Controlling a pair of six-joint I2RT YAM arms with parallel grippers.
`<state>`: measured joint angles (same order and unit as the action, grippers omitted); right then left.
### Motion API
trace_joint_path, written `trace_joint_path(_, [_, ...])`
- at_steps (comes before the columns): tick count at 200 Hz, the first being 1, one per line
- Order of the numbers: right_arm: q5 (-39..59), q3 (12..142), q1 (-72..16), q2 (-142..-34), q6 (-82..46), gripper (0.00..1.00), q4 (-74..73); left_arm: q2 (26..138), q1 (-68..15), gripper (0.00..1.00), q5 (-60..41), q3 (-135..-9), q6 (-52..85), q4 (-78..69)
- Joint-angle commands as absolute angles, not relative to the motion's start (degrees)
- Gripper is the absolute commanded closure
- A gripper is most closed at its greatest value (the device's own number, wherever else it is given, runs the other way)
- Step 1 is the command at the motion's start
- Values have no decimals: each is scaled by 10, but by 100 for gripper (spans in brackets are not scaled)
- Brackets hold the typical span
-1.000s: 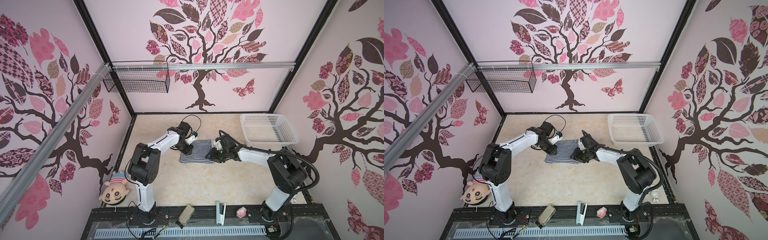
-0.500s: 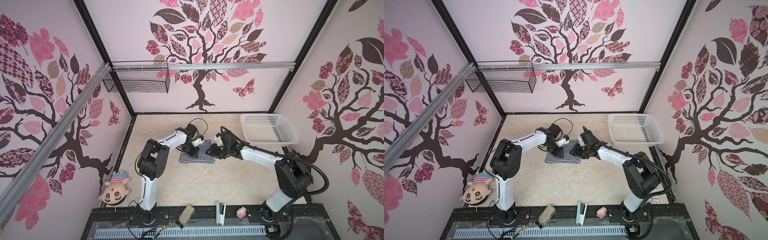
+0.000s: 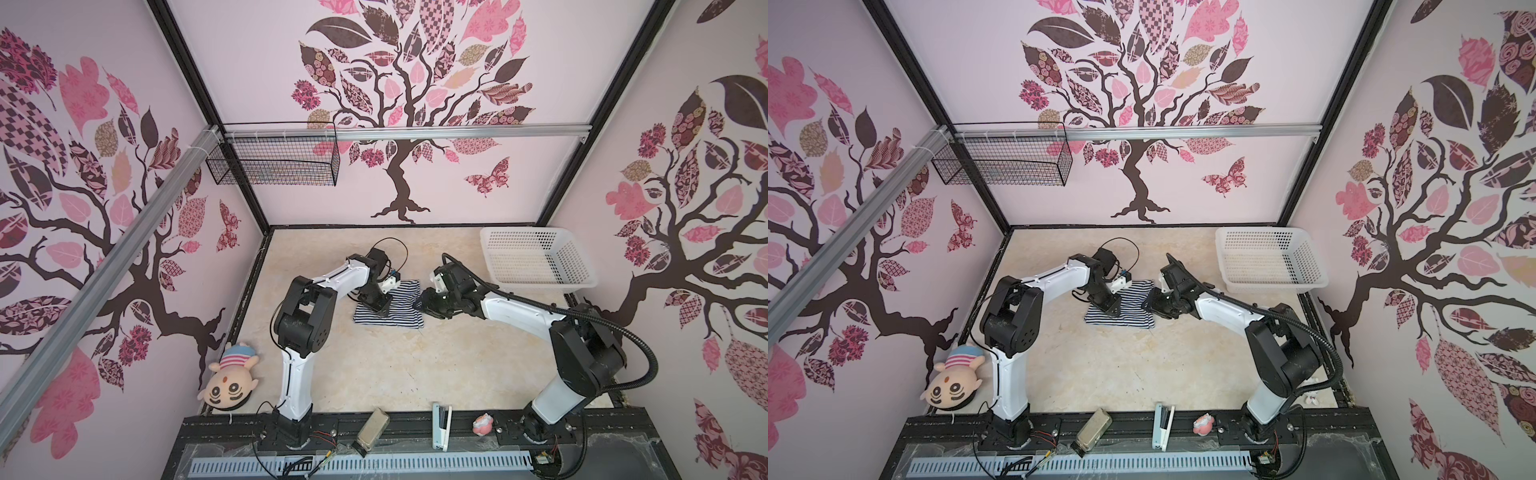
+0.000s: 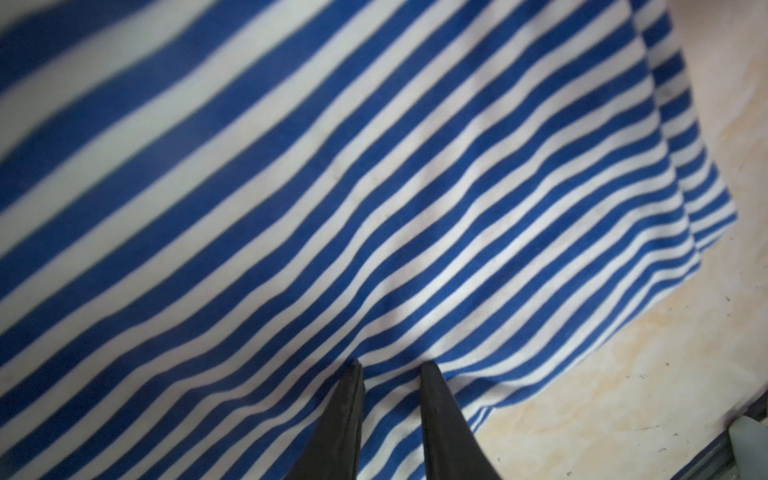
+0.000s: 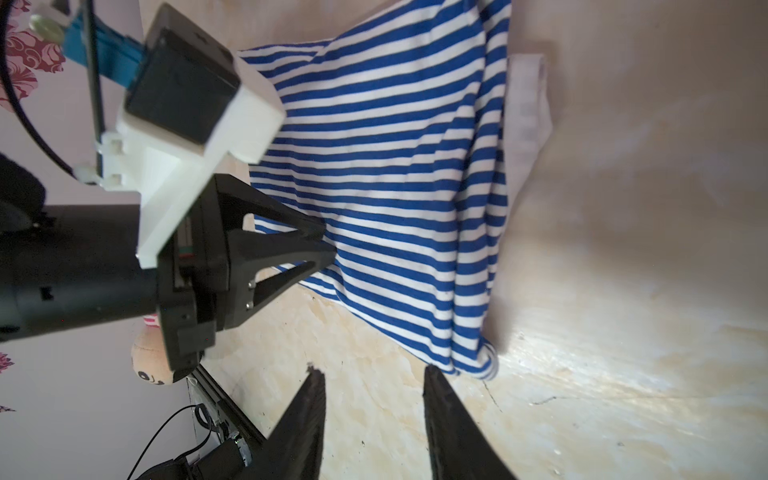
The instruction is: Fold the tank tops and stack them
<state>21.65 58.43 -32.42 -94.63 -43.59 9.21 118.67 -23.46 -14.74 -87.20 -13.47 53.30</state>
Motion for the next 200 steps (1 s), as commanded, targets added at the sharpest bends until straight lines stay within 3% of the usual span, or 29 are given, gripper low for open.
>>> trace_joint_path(1, [211,589,-321,-947,-439,58,105,1211,-177,72,-114,-904,-140,555])
trace_joint_path(76, [222,593,-321,-996,-454,58,64,1239,-41,72,-141,-964,-170,597])
trace_joint_path(200, [293,856,-330,-1256,-490,58,56,1236,40,72,-103,-970,-135,565])
